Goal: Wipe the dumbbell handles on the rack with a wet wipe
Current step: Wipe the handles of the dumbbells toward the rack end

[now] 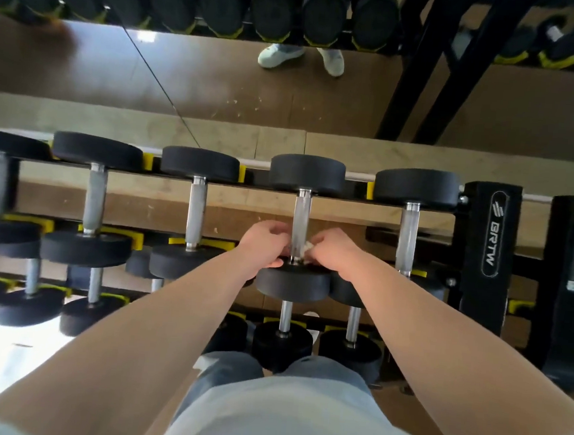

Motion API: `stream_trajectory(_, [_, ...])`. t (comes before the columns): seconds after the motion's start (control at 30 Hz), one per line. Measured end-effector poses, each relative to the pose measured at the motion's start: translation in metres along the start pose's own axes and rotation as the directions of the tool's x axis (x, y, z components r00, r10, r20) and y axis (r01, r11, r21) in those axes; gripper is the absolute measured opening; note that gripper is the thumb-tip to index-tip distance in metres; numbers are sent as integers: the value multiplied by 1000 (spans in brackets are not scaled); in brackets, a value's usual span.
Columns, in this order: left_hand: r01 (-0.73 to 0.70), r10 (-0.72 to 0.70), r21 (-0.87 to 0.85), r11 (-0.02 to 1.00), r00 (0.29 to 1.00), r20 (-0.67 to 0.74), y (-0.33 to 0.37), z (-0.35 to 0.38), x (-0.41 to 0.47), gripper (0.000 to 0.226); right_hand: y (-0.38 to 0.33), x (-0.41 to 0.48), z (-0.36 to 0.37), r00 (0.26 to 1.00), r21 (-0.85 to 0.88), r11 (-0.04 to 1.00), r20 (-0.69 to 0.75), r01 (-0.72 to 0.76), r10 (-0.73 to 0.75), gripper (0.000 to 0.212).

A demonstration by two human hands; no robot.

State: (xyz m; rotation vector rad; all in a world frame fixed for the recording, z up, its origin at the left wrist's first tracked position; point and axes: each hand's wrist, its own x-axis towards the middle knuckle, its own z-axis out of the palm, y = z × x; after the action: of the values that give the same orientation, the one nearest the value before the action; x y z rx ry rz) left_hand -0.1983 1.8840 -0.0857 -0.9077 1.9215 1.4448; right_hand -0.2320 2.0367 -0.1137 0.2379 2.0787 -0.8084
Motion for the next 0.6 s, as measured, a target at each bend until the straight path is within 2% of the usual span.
stream_trajectory(0.07, [-8, 8, 42, 999, 1000, 18, 2, 0, 6, 37, -2, 6, -4, 998, 212, 976, 12, -57, 56, 35])
stream_trajectory(0.1, [-11, 9, 61, 998, 1000, 21, 2, 1, 10, 36, -4, 9, -6, 997, 374, 924, 8, -77, 80, 41])
stream_trajectory(0.17, [-21, 19, 94, 995, 1000, 20, 3, 2, 17, 33, -12, 18, -14, 994, 611, 791, -76, -19, 82, 42])
stream_trajectory(0.23, [-32, 30, 107, 994, 999, 18, 3, 4, 19, 31, -22, 24, -22, 987, 670, 739, -153, 70, 45, 35])
stream_trajectory(0.3, [-36, 35, 102, 994, 999, 18, 3, 6, 20, 31, -28, 25, -23, 981, 609, 783, -192, 130, -14, 22])
stream_trajectory(0.4, [-30, 27, 106, 994, 999, 25, 3, 5, 21, 32, -17, 15, -18, 979, 348, 923, -173, 164, -109, 19])
stream_trajectory(0.53, [-47, 40, 104, 993, 997, 68, -1, 2, 21, 38, 2, 3, -13, 987, 40, 997, 142, 67, -72, 14])
stream_trajectory(0.57, [-49, 42, 99, 994, 997, 71, -1, 3, 21, 38, 2, 3, -13, 984, -21, 998, 171, 57, -53, 11])
stream_trajectory(0.6, [-43, 37, 89, 995, 997, 67, -2, 3, 22, 38, 0, 5, -13, 987, -6, 999, 160, 35, -34, 11])
